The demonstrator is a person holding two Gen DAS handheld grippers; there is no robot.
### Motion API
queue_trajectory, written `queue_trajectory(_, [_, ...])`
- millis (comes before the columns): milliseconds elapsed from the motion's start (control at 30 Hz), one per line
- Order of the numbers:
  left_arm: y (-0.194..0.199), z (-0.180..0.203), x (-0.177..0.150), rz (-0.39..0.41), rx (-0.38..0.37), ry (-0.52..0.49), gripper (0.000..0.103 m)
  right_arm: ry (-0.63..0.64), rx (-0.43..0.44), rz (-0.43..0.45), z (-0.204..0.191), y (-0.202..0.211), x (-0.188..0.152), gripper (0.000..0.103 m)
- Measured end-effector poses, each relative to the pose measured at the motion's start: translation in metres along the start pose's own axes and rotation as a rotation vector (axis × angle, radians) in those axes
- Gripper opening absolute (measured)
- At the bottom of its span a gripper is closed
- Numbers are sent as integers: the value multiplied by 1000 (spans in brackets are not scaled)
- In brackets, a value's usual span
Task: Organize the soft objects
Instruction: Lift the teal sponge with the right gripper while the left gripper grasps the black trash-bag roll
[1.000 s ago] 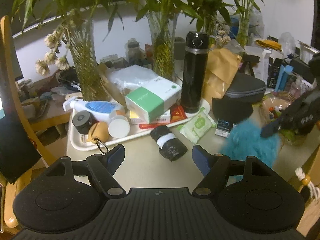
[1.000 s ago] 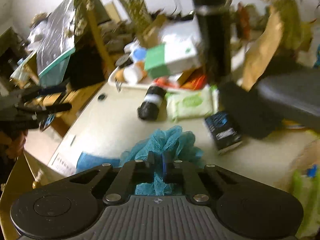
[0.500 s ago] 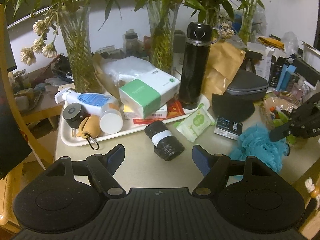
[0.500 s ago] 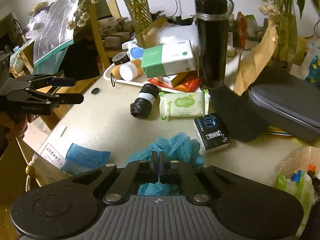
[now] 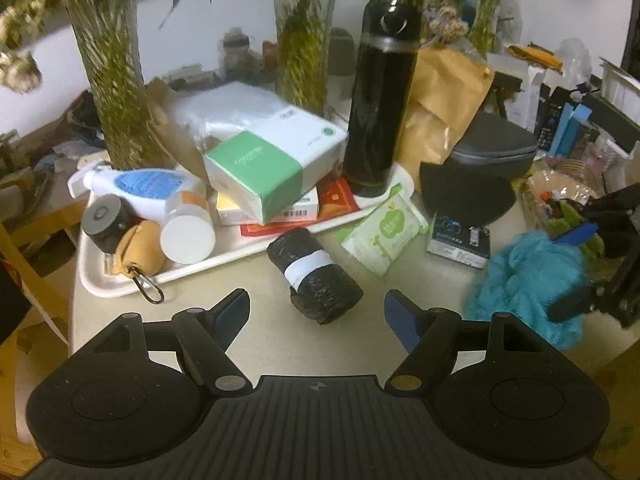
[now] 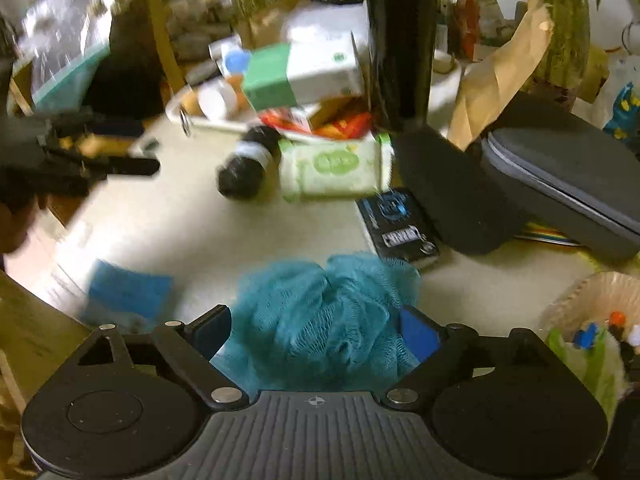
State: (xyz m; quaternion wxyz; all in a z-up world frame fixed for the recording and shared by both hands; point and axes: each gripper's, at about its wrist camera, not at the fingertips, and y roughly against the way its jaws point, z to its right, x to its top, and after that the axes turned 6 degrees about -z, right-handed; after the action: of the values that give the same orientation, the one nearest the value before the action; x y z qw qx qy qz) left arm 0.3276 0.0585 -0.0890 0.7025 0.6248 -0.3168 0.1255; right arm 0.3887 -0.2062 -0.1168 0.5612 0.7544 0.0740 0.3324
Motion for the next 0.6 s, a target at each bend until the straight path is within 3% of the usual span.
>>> queue_trajectory(133, [-16,-7,1,-42,-9,28,74,3,-23,-24,0,-12,-3,92])
queue_trajectory(367, [-38,-16,7,-72,-56,90,74,-10,0,-24,1,-14,-4,56])
queue_trajectory(600, [-66,-27,17,-77,-84,163,74,-17,-20,31,-1,-1,-2,42])
